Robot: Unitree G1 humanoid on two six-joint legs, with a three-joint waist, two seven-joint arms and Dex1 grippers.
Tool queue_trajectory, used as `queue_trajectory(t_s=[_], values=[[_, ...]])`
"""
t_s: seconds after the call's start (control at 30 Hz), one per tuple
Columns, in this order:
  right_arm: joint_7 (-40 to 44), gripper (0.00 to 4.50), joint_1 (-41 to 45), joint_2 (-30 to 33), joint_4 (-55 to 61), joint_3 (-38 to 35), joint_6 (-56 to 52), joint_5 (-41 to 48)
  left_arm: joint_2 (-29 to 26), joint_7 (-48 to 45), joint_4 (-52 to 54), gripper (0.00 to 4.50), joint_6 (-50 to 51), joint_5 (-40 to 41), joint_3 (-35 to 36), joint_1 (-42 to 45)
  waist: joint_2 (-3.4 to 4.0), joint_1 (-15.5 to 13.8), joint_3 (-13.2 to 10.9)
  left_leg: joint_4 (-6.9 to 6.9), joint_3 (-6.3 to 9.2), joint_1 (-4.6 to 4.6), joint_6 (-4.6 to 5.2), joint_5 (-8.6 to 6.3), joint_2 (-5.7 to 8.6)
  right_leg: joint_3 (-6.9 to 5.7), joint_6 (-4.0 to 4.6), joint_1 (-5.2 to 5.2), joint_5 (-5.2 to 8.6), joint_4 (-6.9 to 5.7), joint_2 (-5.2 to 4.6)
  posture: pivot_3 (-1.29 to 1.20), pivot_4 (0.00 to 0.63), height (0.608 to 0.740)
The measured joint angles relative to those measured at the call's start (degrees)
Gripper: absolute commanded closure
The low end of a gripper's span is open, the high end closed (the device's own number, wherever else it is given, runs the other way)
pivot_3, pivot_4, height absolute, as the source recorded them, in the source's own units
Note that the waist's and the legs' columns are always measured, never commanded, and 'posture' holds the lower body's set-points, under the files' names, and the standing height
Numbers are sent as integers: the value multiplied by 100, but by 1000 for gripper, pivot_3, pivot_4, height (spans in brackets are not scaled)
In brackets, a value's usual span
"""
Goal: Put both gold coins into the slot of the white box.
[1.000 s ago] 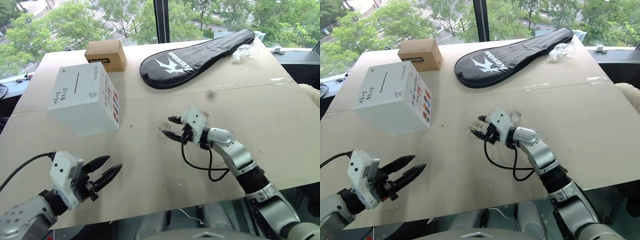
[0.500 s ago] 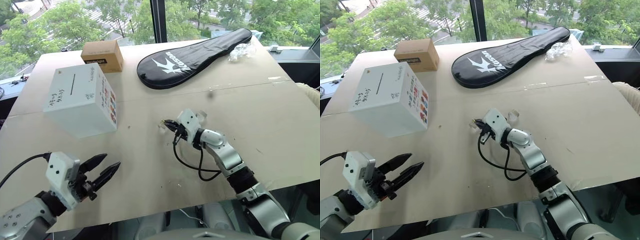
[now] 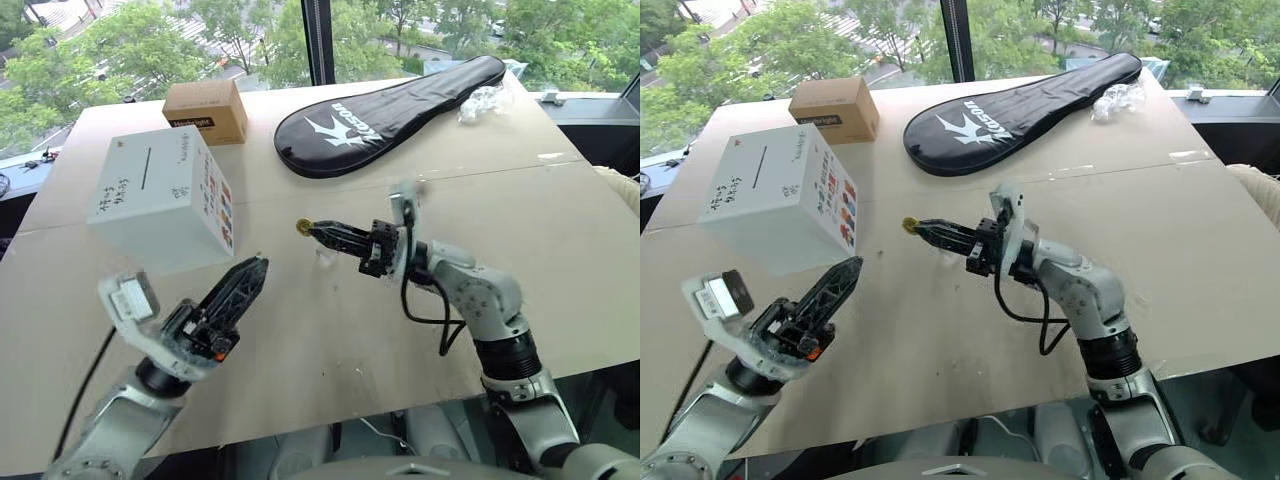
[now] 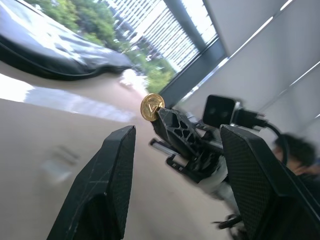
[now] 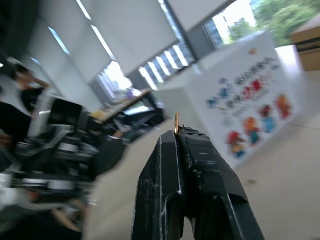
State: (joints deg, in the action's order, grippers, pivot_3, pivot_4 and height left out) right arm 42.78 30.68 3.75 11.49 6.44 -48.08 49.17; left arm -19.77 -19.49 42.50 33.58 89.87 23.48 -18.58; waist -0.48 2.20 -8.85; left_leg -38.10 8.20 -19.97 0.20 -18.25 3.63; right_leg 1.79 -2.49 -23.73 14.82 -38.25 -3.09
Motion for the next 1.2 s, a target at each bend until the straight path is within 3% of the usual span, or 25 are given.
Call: queue_trajectory(t_s=[0.23,0.53,0.63,0.77,1.03,1.13,1.2], values=[[-366,4472,110,-82,197,-222,-710,967,158,409,-94,1802,-280,433,-476,494,1,-3,0,-1,-2,-1,1,0,6,3,-1,0,0,6,-3,0,150,740],[-581,4472,108,-66,359,-239,-824,1301,-56,437,-96,1802,-269,604,-827,530,1,-1,0,0,-1,-1,0,0,6,2,-1,0,0,6,-2,0,150,740],[-622,4500,108,-52,359,-238,-826,1366,-82,420,-96,2536,-288,640,-831,530,2,-1,0,0,-1,-2,0,0,6,2,-1,0,0,7,-2,0,150,740],[-691,4500,106,3,358,-234,-825,1365,-86,187,-91,4260,-314,570,-847,537,2,-3,-1,1,-1,-2,0,0,6,1,-1,0,0,9,-1,0,150,740],[-715,4500,105,10,355,-231,-824,1425,-65,-18,-77,4410,-485,390,-985,539,2,-4,-1,3,0,-3,0,0,6,1,-1,0,0,14,-1,0,150,740],[-721,3576,105,55,355,-191,-844,1421,-64,-14,-77,4500,-538,284,-1012,541,2,-3,-1,4,0,-3,0,0,6,1,-1,0,0,14,-1,0,150,740],[-721,2693,85,205,403,-37,-814,1239,-16,241,-129,4500,-681,-39,-977,645,3,-9,-1,4,1,-3,0,0,6,-1,-1,0,0,15,-1,0,150,740]])
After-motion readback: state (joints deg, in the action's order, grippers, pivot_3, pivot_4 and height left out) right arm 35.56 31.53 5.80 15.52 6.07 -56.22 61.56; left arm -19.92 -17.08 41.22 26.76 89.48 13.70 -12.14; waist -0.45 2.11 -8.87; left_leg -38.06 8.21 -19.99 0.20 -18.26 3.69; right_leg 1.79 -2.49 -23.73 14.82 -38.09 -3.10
